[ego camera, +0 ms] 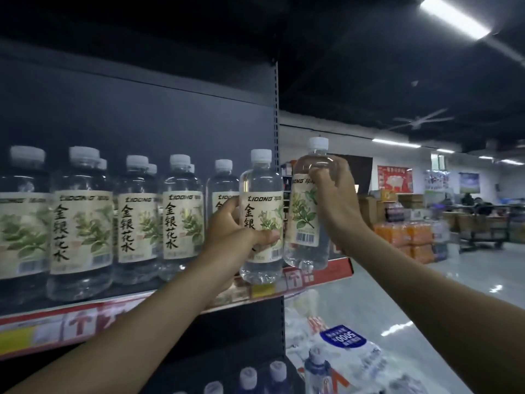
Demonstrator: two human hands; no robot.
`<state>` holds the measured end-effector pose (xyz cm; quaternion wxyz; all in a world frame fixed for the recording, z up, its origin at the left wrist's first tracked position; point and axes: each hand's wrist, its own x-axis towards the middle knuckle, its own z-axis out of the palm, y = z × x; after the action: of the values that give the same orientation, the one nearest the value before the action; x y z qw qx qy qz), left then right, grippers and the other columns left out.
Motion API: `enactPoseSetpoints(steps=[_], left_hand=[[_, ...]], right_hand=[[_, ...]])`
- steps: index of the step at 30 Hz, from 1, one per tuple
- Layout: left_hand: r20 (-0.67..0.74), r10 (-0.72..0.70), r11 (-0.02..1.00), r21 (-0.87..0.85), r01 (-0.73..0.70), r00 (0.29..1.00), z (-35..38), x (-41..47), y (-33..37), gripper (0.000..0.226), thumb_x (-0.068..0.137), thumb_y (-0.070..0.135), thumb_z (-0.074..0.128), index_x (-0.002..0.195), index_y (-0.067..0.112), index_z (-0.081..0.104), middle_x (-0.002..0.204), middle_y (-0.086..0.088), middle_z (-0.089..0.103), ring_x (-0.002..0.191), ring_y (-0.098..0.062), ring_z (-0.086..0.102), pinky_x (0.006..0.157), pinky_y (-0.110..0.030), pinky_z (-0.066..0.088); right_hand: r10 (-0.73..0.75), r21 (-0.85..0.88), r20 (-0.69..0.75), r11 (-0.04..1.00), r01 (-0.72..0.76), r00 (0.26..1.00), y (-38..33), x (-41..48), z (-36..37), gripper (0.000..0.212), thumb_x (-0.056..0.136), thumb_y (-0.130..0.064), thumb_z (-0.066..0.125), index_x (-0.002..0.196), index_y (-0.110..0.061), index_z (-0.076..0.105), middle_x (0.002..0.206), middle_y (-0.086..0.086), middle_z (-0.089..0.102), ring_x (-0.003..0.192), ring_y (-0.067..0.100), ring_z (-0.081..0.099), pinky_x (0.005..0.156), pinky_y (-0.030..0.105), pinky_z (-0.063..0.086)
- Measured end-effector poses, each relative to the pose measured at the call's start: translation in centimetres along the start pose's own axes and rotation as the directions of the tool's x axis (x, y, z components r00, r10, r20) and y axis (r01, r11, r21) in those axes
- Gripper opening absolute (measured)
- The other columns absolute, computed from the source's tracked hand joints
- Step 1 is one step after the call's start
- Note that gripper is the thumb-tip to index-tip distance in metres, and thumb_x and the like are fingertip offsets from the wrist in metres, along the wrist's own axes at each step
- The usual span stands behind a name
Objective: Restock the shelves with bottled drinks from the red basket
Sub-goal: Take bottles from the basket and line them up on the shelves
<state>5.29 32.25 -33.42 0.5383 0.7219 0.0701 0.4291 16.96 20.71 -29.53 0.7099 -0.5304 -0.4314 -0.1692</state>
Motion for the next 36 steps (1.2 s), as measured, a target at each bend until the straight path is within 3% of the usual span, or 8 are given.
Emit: enactPoseSetpoints(steps=[3, 8, 16, 20, 24, 28, 33, 36], left_hand=[[-0.024, 0.013, 1.000, 0.003, -0.013, 1.000, 1.1, 1.4, -1.0, 0.068, 0.068, 0.000, 0.085, 0.125, 0.022, 0.053, 0.105, 0.004, 0.070, 0.094, -0.015, 0.069, 0.071, -0.025, 0.057], [-0.034, 0.058, 0.991, 0.124, -0.053, 0.998, 2.1, 2.5, -2.3, 0.069, 0.072, 0.012, 0.084, 0.125, 0.026, 0.041, 0.109, 0.005, 0.065, 0.097, -0.017, 0.066, 0.085, -0.038, 0.057], [-0.048, 0.120, 0.962, 0.252, -0.104, 0.992, 2.7, 3.4, -3.8, 0.056, 0.084, 0.026, 0.076, 0.121, 0.024, 0.034, 0.111, 0.007, 0.062, 0.095, -0.014, 0.065, 0.088, -0.040, 0.056], [-0.044, 0.153, 0.890, 0.441, -0.119, 0.987, 2.7, 3.5, -3.8, 0.054, 0.088, 0.039, 0.069, 0.125, 0.020, 0.035, 0.113, 0.004, 0.062, 0.095, -0.018, 0.064, 0.084, -0.041, 0.055], [-0.015, 0.186, 0.687, 0.717, -0.119, 0.982, 2.6, 3.3, -3.3, 0.055, 0.088, 0.055, 0.062, 0.120, 0.015, 0.039, 0.093, 0.002, 0.060, 0.072, -0.011, 0.059, 0.054, -0.024, 0.041], [-0.003, 0.197, 0.596, 0.794, -0.118, 0.980, 2.5, 3.6, -2.8, 0.059, 0.087, 0.056, 0.061, 0.121, 0.013, 0.041, 0.091, 0.002, 0.055, 0.063, -0.007, 0.047, 0.049, -0.023, 0.032], [-0.029, 0.156, 0.606, 0.792, -0.072, 0.987, 2.8, 4.7, -3.4, 0.076, 0.090, 0.053, 0.061, 0.141, 0.006, 0.031, 0.121, -0.012, 0.061, 0.084, -0.022, 0.057, 0.062, -0.030, 0.040], [-0.024, 0.128, 0.663, 0.745, -0.067, 0.991, 3.0, 4.8, -3.5, 0.069, 0.093, 0.047, 0.061, 0.140, 0.007, 0.030, 0.120, -0.009, 0.060, 0.073, -0.015, 0.051, 0.051, -0.022, 0.032]], right_hand=[[0.017, 0.007, 0.028, 1.000, -0.017, 0.999, 2.7, 0.9, -0.1, 0.028, 0.090, -0.031, 0.058, 0.115, -0.029, 0.045, 0.113, 0.012, 0.061, 0.092, 0.034, 0.068, 0.082, 0.056, 0.058], [0.036, 0.068, 0.106, 0.997, -0.044, 0.994, 5.5, 1.9, -0.7, 0.037, 0.097, -0.025, 0.055, 0.127, -0.018, 0.034, 0.103, 0.008, 0.061, 0.070, 0.014, 0.069, 0.065, 0.032, 0.060], [-0.159, -0.080, 0.068, 0.983, 0.164, 0.985, 8.0, 2.9, 0.1, 0.023, 0.099, -0.038, 0.047, 0.119, -0.026, 0.047, 0.105, -0.002, 0.056, 0.078, 0.003, 0.063, 0.063, 0.017, 0.051], [-0.070, -0.097, 0.201, 0.991, 0.091, 0.977, 9.4, 2.2, -0.5, 0.057, 0.092, -0.049, 0.060, 0.138, -0.038, 0.029, 0.124, 0.001, 0.057, 0.100, 0.017, 0.066, 0.088, 0.038, 0.055], [0.109, -0.317, 0.283, 0.948, -0.014, 0.953, 10.0, 1.2, -1.8, 0.102, 0.063, -0.064, 0.081, 0.138, -0.043, 0.015, 0.136, 0.004, 0.046, 0.113, 0.029, 0.062, 0.096, 0.050, 0.054], [0.183, -0.268, 0.299, 0.958, -0.102, 0.936, 10.2, 0.8, -2.4, 0.081, 0.081, -0.039, 0.077, 0.144, -0.021, 0.030, 0.113, 0.004, 0.069, 0.090, 0.020, 0.074, 0.083, 0.042, 0.061], [0.235, -0.345, 0.185, 0.925, -0.161, 0.954, 10.9, 0.3, -1.1, 0.065, 0.086, -0.042, 0.071, 0.136, -0.017, 0.038, 0.116, 0.003, 0.068, 0.092, 0.017, 0.071, 0.084, 0.038, 0.059], [0.264, -0.345, 0.167, 0.918, -0.195, 0.950, 10.9, 0.3, -0.8, 0.066, 0.086, -0.045, 0.071, 0.137, -0.019, 0.039, 0.118, 0.002, 0.068, 0.098, 0.020, 0.070, 0.091, 0.045, 0.056]])
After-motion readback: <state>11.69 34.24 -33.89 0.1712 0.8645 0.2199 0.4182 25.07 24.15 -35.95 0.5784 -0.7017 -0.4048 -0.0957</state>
